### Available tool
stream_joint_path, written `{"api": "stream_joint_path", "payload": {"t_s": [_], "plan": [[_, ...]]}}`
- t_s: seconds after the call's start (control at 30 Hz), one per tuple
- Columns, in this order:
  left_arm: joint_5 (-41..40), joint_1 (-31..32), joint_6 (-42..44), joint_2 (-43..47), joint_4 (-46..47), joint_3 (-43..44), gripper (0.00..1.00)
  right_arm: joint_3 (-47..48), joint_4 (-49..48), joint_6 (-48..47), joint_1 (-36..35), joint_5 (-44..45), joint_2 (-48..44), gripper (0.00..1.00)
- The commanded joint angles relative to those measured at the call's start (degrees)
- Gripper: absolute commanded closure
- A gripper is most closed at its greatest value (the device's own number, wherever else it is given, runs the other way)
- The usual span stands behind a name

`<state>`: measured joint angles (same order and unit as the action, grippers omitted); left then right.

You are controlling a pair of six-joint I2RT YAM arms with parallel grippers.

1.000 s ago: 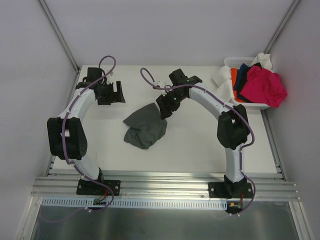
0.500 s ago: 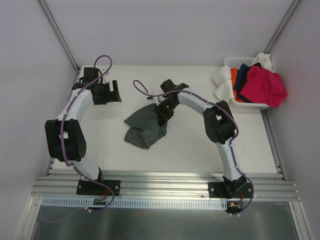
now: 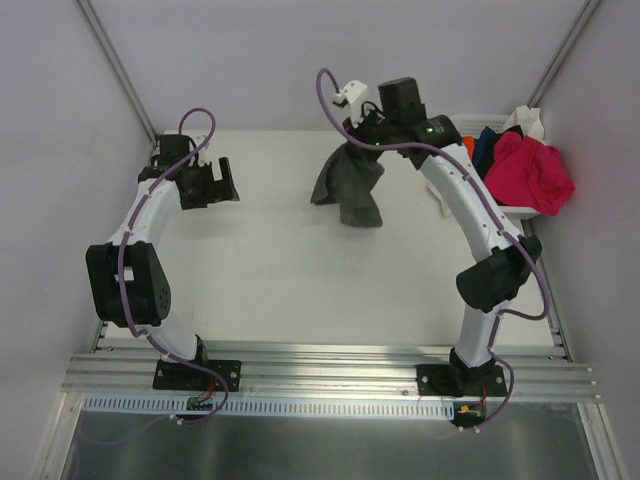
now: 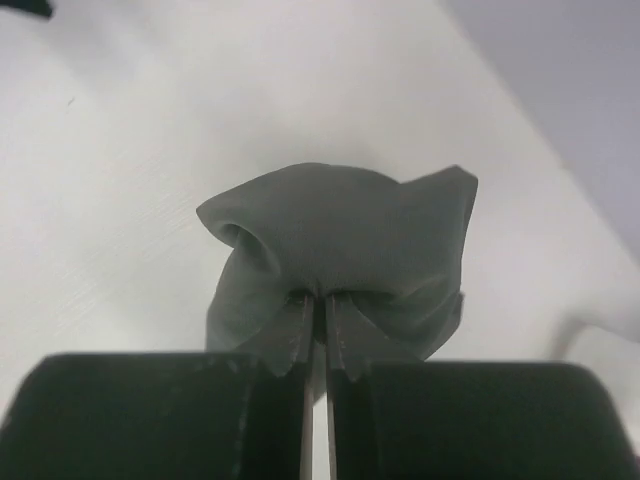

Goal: Fold and stack the t-shirts
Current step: Flatten out the tshirt

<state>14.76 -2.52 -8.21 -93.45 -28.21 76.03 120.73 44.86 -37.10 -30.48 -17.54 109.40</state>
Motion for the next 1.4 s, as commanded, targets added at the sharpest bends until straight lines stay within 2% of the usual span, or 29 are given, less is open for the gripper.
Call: {"api": "stream_joint_path", "payload": {"t_s": [0.0, 0.1, 0.2, 0.3, 0.33, 0.4, 0.47, 0.5, 0.57, 0.67, 1.0, 1.13, 1.37], "plan": [[3.0, -1.7, -0.7, 1.1, 1.0, 3.8, 0.01, 3.0, -4.2, 1.1, 1.9, 7.9, -1.8, 0.99], [-0.3, -2.2, -1.5, 0.1, 1.0, 5.6, 0.01, 2.8, -3.6, 1.2, 1.8, 8.3, -1.0, 0.99], [-1.8, -3.4, -1.0, -1.3, 1.0, 7.5, 0.01, 4.1, 1.4, 1.5, -1.2, -4.3, 0.5, 1.0], [-2.0, -4.6, -1.0, -2.4, 0.9, 9.7, 0.01, 5.1, 1.5, 6.2, -5.6, -10.0, 1.9, 0.98], [-2.0, -4.9, -0.9, -2.6, 0.9, 10.6, 0.01, 6.3, 1.9, 6.8, -6.9, -12.6, 2.8, 0.9], [-2.3, -5.0, -0.7, -3.2, 0.8, 11.6, 0.01, 5.8, 3.1, 5.9, -7.7, -12.3, 2.6, 0.72], [-2.2, -5.2, -0.8, -3.8, 0.7, 12.5, 0.01, -0.3, 2.8, 4.1, -7.6, -8.5, 0.0, 0.38], [-2.0, -5.2, -0.8, -4.0, 0.6, 12.7, 0.01, -2.4, 2.8, 1.9, -6.6, -6.1, -0.5, 0.36], [-1.8, -5.2, -1.2, -4.3, 0.7, 12.7, 0.01, -7.3, 2.6, 1.8, -4.4, -6.8, -0.7, 0.36], [-1.6, -5.2, -1.3, -4.7, 0.7, 12.4, 0.01, -8.1, 2.3, 3.4, -1.9, -7.8, 2.6, 0.36], [-1.8, -5.3, -1.0, -4.4, 0.7, 11.8, 0.01, 1.3, 3.2, 4.5, -3.1, -10.1, 18.9, 0.4], [-2.3, -5.4, -0.4, -4.0, 0.5, 11.0, 0.01, 0.7, 3.8, 5.6, -4.4, -15.5, 20.2, 0.41], [-1.5, -5.5, -0.7, -5.0, 0.3, 10.2, 0.01, -1.0, 3.7, 6.3, -6.3, -19.2, 20.8, 0.43]]}}
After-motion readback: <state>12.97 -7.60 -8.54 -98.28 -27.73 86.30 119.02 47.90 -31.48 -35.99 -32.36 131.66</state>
